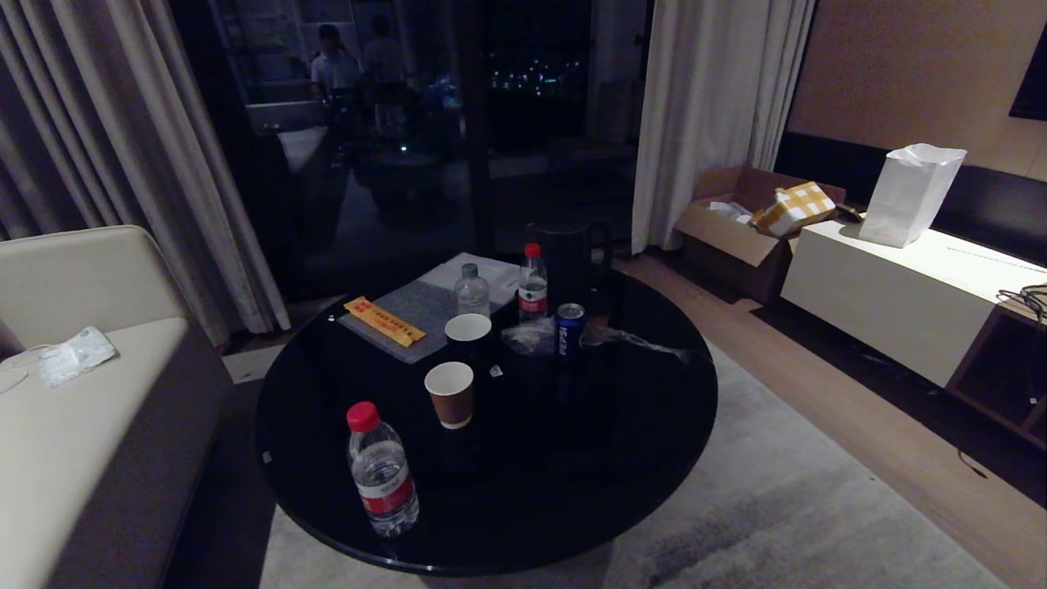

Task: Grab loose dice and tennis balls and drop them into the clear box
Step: Put the toys in the box

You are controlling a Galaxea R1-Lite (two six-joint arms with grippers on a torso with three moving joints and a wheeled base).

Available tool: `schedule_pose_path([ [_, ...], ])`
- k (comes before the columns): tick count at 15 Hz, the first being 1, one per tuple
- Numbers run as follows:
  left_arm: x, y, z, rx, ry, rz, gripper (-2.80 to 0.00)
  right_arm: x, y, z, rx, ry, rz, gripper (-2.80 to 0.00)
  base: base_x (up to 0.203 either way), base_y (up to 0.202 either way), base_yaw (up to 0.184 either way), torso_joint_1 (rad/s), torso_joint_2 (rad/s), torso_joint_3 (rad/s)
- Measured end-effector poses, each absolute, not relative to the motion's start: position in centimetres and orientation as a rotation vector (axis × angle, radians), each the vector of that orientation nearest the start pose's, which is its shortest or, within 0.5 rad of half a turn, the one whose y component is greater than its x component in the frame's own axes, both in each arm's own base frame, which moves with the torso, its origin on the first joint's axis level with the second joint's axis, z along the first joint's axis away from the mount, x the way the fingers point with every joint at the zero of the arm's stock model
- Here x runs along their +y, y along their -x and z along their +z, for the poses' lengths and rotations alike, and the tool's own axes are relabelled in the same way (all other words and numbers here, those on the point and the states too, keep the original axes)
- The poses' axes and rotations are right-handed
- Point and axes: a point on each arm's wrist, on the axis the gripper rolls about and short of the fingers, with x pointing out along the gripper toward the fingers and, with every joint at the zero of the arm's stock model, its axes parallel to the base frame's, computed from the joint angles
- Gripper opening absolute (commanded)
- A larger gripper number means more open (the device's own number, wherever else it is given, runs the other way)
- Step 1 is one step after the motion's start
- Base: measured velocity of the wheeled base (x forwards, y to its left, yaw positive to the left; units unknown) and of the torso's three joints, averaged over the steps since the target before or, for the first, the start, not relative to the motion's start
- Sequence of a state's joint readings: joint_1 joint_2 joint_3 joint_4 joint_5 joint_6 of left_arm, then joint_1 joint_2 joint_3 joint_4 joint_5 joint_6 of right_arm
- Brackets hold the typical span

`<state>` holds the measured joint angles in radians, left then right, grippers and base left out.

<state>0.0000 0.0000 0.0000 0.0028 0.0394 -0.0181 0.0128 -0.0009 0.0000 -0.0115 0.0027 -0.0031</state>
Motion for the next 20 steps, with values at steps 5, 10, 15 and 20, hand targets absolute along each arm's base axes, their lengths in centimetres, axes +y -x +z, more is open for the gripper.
schedule_pose_path([
  [5, 0.09, 2.28, 7.52, 0.003, 0.019, 0.04, -2.8, -0.02, 2.29, 7.67, -0.013, 0.003, 0.015, -2.8, -0.184, 0.0, -0.002, 0.003, 0.0, 0.002],
  [10, 0.09, 2.28, 7.52, 0.002, 0.019, 0.04, -2.8, -0.02, 2.29, 7.68, -0.014, 0.003, 0.014, -2.8, -0.185, 0.0, -0.001, 0.002, 0.0, 0.002],
  [15, 0.09, 2.28, 7.52, 0.003, 0.02, 0.041, -2.8, -0.02, 2.29, 7.68, -0.014, 0.003, 0.014, -2.8, -0.183, 0.0, -0.001, 0.002, 0.0, 0.005],
  [20, 0.09, 2.28, 7.52, 0.002, 0.021, 0.041, -2.8, -0.02, 2.29, 7.68, -0.014, 0.002, 0.016, -2.8, -0.183, 0.0, -0.001, 0.001, 0.0, 0.002],
])
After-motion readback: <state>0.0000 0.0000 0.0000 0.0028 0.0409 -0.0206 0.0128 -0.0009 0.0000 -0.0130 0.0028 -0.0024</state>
